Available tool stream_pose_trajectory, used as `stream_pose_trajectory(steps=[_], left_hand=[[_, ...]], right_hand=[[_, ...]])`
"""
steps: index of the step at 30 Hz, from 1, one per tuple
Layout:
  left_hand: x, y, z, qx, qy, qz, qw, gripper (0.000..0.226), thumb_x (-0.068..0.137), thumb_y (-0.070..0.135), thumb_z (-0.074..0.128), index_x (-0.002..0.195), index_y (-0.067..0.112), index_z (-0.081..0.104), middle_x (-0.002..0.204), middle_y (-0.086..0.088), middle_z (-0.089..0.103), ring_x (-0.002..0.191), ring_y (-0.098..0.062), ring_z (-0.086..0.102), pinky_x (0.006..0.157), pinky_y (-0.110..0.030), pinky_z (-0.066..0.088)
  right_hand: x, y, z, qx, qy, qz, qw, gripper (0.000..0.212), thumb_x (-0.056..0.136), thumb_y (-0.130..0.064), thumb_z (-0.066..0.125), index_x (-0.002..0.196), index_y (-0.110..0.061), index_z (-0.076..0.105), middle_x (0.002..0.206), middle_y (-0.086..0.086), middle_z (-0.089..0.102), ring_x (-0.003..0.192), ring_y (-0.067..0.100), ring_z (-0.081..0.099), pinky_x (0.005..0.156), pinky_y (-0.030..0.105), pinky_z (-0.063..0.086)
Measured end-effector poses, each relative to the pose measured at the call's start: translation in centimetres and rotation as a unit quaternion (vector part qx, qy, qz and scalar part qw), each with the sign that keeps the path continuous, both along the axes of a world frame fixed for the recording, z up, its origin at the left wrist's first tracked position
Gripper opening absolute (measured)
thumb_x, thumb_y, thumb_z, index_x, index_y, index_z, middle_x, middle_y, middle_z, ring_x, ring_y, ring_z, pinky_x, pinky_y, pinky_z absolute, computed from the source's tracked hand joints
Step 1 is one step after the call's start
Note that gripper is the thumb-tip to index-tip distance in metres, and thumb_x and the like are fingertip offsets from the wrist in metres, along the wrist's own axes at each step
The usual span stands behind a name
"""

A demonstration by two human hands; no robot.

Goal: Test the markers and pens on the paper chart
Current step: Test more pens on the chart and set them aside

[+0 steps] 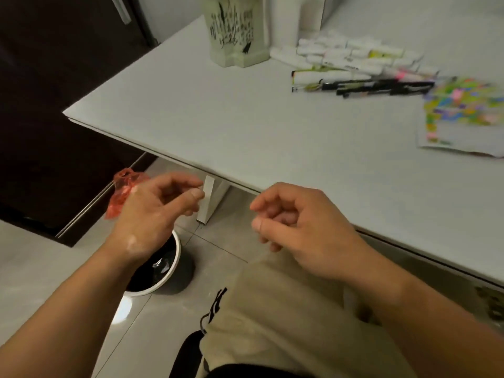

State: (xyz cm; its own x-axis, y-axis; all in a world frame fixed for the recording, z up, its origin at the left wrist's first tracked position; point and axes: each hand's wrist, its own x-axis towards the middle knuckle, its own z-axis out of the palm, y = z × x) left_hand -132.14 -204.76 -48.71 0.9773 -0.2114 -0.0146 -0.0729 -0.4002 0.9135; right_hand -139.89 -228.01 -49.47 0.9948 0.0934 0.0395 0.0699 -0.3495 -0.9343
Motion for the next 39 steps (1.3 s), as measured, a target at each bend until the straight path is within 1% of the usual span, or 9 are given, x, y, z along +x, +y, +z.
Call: stream_pose_trajectory(steps=[4,8,14,20,26,30,33,36,39], left_hand=[[2.1,-6.4,3.6,-0.007,-0.070,-0.094,0.993,0.013,0.088,0.017,0.071,0.101,0.019,0.074,0.082,-0.004,0.073,0.070,-0.011,0.069,0.069,-0.016,0.055],[5.8,-13.9,4.8,0.106,-0.171,-0.167,0.965,0.010,0.090,0.029,0.070,0.099,0.033,0.073,0.083,0.016,0.072,0.078,-0.003,0.067,0.070,-0.010,0.050],[10.8,-25.5,3.6,0.262,-0.341,-0.211,0.878,0.025,0.094,0.015,0.060,0.117,0.018,0.070,0.113,-0.003,0.067,0.103,-0.022,0.061,0.091,-0.037,0.050],[12.8,-30.6,3.1,0.365,-0.364,-0.212,0.830,0.022,0.092,0.019,0.054,0.108,0.017,0.070,0.105,-0.010,0.064,0.100,-0.031,0.059,0.083,-0.039,0.049],[12.6,-31.8,2.8,0.371,-0.345,-0.216,0.834,0.022,0.096,0.021,0.052,0.103,0.017,0.072,0.103,-0.008,0.062,0.095,-0.030,0.060,0.082,-0.038,0.050],[11.2,-32.8,4.1,0.264,-0.294,-0.207,0.895,0.013,0.094,0.016,0.060,0.096,0.016,0.073,0.089,0.002,0.068,0.082,-0.019,0.061,0.067,-0.017,0.040],[9.0,-34.8,5.8,0.050,-0.087,-0.249,0.963,0.008,0.095,0.021,0.062,0.091,0.020,0.069,0.075,0.007,0.069,0.067,-0.007,0.062,0.066,-0.017,0.048],[7.5,-37.0,6.3,-0.116,0.078,-0.328,0.934,0.010,0.099,0.012,0.057,0.094,0.009,0.064,0.085,-0.009,0.071,0.076,-0.018,0.067,0.072,-0.030,0.056],[7.1,-38.7,5.6,-0.207,0.137,-0.343,0.906,0.009,0.100,0.006,0.053,0.094,0.006,0.061,0.088,-0.014,0.067,0.081,-0.020,0.066,0.071,-0.032,0.053]], right_hand=[[-2.8,-5.3,4.6,-0.061,-0.070,-0.059,0.994,0.010,0.080,-0.038,0.074,0.089,-0.036,0.072,0.085,-0.019,0.073,0.079,0.006,0.070,0.067,0.019,0.057],[-3.7,-12.4,6.8,-0.087,-0.076,-0.164,0.980,0.009,0.081,-0.041,0.076,0.089,-0.040,0.072,0.081,-0.015,0.073,0.074,0.010,0.070,0.064,0.029,0.059],[-3.2,-20.7,6.4,-0.087,-0.040,-0.256,0.962,0.013,0.082,-0.028,0.078,0.085,-0.039,0.073,0.075,-0.007,0.074,0.066,0.014,0.072,0.059,0.026,0.058],[-2.1,-25.0,5.9,-0.094,-0.025,-0.294,0.951,0.016,0.084,-0.022,0.080,0.083,-0.037,0.073,0.075,-0.005,0.075,0.066,0.019,0.073,0.060,0.030,0.060],[-0.1,-27.1,6.2,-0.080,-0.035,-0.317,0.944,0.009,0.086,-0.022,0.080,0.082,-0.028,0.073,0.073,-0.009,0.074,0.060,0.009,0.070,0.050,0.019,0.054],[1.2,-28.2,6.5,-0.088,-0.060,-0.330,0.938,0.007,0.086,-0.022,0.079,0.081,-0.025,0.074,0.074,-0.005,0.074,0.061,0.012,0.069,0.055,0.027,0.058],[1.9,-28.9,6.5,-0.067,-0.068,-0.338,0.936,0.006,0.086,-0.023,0.078,0.084,-0.026,0.074,0.075,-0.006,0.075,0.064,0.013,0.070,0.053,0.024,0.055],[2.3,-29.2,6.4,-0.047,-0.054,-0.311,0.948,0.009,0.087,-0.028,0.077,0.093,-0.029,0.070,0.075,-0.005,0.077,0.068,0.012,0.071,0.051,0.021,0.052],[2.2,-29.2,5.9,-0.046,-0.050,-0.294,0.953,0.020,0.087,-0.032,0.079,0.100,-0.031,0.065,0.074,-0.005,0.077,0.072,0.020,0.070,0.052,0.023,0.054]])
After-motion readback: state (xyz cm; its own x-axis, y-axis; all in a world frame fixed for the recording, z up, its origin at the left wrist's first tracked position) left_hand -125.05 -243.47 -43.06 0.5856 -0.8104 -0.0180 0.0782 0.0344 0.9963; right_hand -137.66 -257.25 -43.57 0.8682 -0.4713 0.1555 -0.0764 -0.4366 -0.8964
